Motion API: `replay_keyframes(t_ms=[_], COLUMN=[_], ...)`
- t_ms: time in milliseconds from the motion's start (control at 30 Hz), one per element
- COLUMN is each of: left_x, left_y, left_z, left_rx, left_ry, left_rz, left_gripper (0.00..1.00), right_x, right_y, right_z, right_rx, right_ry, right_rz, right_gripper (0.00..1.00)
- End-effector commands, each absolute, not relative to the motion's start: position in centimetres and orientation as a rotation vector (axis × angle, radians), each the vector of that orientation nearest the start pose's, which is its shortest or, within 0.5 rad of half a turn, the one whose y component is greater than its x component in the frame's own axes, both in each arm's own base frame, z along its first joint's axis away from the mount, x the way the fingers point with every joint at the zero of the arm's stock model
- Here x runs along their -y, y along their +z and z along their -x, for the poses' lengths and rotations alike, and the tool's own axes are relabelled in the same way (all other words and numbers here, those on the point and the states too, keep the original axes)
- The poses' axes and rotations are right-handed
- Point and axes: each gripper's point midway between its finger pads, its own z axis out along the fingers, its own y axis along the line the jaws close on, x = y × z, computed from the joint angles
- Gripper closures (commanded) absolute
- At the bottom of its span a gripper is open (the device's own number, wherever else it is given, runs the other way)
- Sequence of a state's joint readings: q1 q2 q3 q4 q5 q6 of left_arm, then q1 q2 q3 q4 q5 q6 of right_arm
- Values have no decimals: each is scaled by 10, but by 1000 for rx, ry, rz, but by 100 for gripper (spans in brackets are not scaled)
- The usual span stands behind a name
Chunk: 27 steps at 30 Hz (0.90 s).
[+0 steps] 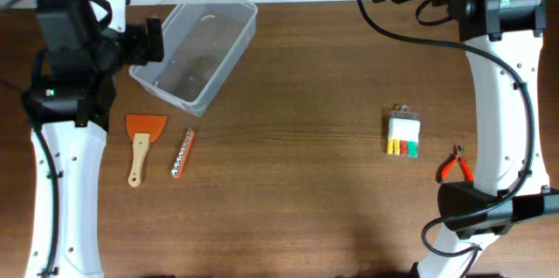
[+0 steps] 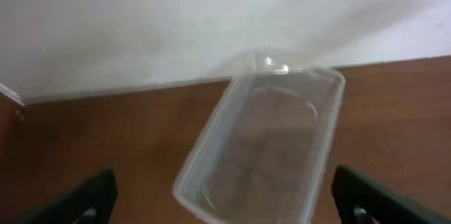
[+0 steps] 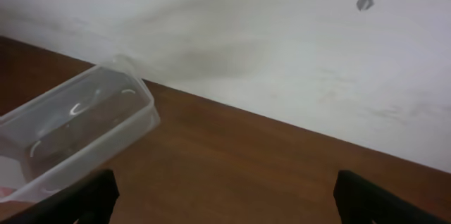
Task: Pack container
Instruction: 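Reach the left gripper to the clear box's near corner and grasp it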
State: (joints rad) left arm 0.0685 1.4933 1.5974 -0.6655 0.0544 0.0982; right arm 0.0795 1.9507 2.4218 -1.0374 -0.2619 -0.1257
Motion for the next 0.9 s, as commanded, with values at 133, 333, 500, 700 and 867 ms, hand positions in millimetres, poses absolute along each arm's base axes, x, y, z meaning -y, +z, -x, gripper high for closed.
replay_keyframes(t_ms=[133, 333, 500, 700, 867], left_x=[-35, -25, -8, -9, -7], left_y=[250, 188, 161, 157, 149], left_z=[-450, -451, -465, -464, -448], left_rx=[-2338, -2508, -2558, -2571, -2589], left_ry=[-115, -182, -310, -304, -344], left_rz=[531, 646, 621, 629, 877], left_gripper=[1, 1, 1, 26, 25], right_x=[-91, -92, -92, -91, -93], right_y=[374, 325, 277, 243, 237], right_z=[-510, -515, -514, -509, -508], right_rx=[-2162, -2308, -2458, -2568, -2588], right_ry=[306, 325, 342, 357, 361], right_rz=[341, 335, 338, 335, 339], right_gripper=[1, 1, 1, 1, 1])
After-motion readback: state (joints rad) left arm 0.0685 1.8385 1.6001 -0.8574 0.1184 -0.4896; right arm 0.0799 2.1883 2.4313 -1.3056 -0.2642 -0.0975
